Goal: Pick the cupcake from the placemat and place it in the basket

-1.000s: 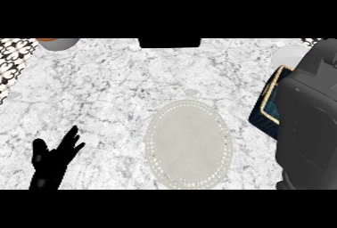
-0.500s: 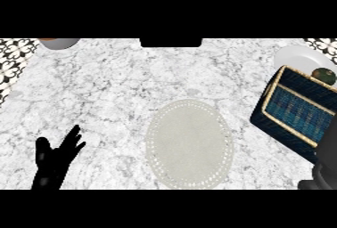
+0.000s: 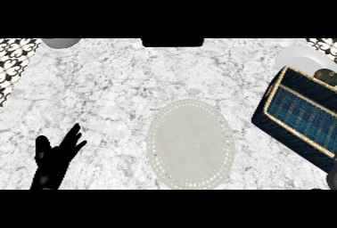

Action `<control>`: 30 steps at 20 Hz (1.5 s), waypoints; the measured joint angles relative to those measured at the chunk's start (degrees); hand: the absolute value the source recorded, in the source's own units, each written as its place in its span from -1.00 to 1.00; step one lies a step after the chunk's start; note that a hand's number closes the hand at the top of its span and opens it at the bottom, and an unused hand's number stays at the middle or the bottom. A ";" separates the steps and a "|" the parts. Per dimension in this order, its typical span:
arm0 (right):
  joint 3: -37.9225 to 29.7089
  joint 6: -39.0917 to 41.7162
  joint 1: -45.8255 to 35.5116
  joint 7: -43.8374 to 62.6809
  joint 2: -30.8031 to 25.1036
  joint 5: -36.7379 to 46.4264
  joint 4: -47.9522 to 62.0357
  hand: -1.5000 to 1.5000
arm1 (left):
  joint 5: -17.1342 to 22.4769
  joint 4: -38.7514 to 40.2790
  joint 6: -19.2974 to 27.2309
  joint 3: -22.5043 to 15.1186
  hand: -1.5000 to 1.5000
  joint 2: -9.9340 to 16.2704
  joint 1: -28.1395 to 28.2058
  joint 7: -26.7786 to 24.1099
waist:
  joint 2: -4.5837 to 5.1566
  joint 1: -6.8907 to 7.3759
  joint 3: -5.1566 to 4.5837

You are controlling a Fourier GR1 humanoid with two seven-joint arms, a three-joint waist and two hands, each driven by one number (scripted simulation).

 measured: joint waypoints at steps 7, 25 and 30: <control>-3.33 -7.19 7.37 -4.06 0.97 -6.74 -0.70 1.00 | -1.06 0.29 0.16 0.43 0.00 -0.65 -0.18 -0.27 | -0.05 0.10 -0.01; -3.86 -4.14 24.10 -8.13 -6.97 -8.71 -2.64 -1.00 | -0.97 -0.61 -1.84 2.00 0.00 -1.10 -0.32 1.97 | -0.05 -0.09 -0.16; -6.38 -5.67 26.01 -7.76 -7.78 -11.59 -7.03 -1.00 | -2.07 -1.13 -1.88 1.78 0.00 -1.73 0.82 -0.20 | -0.15 -0.16 -0.12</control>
